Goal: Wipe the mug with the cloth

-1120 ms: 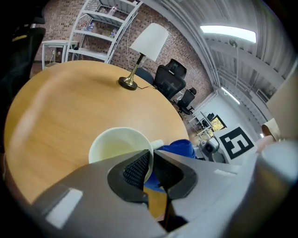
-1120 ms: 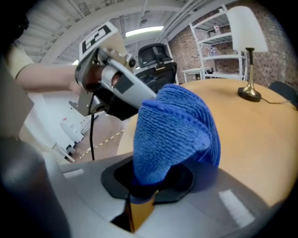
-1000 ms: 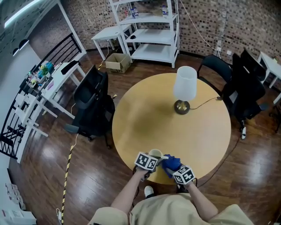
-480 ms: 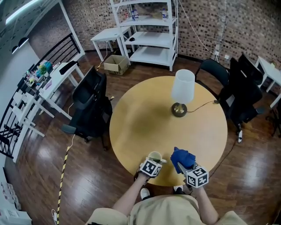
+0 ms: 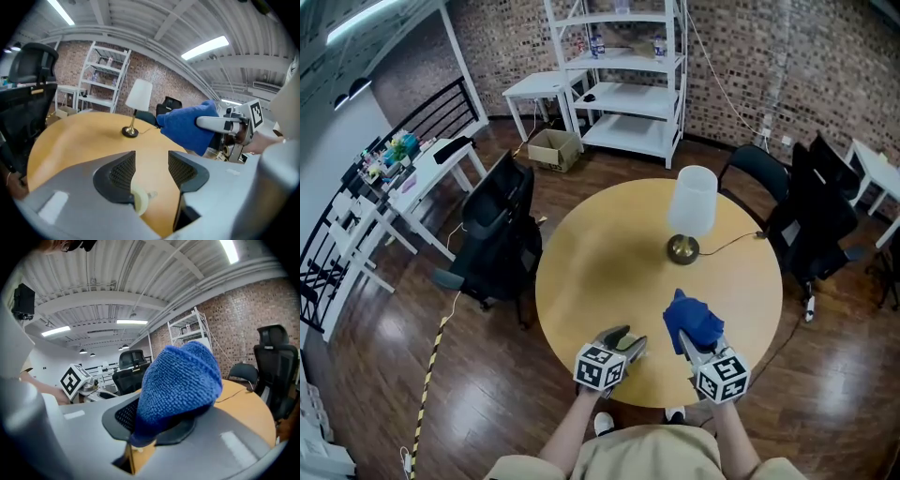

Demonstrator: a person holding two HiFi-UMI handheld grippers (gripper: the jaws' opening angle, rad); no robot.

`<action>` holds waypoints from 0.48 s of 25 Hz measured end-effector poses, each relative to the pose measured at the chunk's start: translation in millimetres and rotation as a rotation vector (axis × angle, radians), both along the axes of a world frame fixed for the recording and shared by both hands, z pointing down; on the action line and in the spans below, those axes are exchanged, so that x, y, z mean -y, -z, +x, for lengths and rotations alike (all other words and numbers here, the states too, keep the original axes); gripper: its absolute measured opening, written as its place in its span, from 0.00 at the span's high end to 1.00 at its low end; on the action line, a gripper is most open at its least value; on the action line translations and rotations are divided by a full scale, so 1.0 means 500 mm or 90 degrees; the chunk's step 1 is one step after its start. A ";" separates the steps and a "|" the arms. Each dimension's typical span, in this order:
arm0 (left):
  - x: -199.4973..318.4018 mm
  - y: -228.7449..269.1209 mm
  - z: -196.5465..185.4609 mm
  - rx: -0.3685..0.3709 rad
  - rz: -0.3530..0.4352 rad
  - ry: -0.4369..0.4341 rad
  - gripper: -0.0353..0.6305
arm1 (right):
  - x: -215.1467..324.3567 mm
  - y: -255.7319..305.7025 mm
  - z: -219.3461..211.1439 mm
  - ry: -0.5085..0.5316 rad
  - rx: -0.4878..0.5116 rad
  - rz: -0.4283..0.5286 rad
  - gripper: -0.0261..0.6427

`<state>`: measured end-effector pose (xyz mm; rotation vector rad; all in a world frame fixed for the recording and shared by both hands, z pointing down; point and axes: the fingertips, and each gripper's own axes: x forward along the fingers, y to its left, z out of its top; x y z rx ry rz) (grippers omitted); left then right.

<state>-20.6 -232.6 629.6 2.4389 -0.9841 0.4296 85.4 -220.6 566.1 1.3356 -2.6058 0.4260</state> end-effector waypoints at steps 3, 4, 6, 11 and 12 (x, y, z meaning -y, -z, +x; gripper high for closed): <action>0.042 0.104 -0.030 -0.011 0.099 0.050 0.59 | 0.027 0.061 -0.013 -0.013 -0.002 0.052 0.87; 0.053 0.141 -0.043 -0.011 0.136 0.069 0.59 | 0.035 0.081 -0.017 -0.016 -0.005 0.069 0.87; 0.068 0.216 -0.074 -0.012 0.206 0.111 0.59 | 0.045 0.121 -0.027 -0.020 -0.013 0.102 0.87; 0.068 0.360 -0.128 0.024 0.343 0.191 0.52 | 0.044 0.228 -0.035 -0.056 -0.081 0.198 0.87; 0.066 0.376 -0.131 0.044 0.363 0.200 0.49 | 0.040 0.248 -0.034 -0.068 -0.097 0.216 0.87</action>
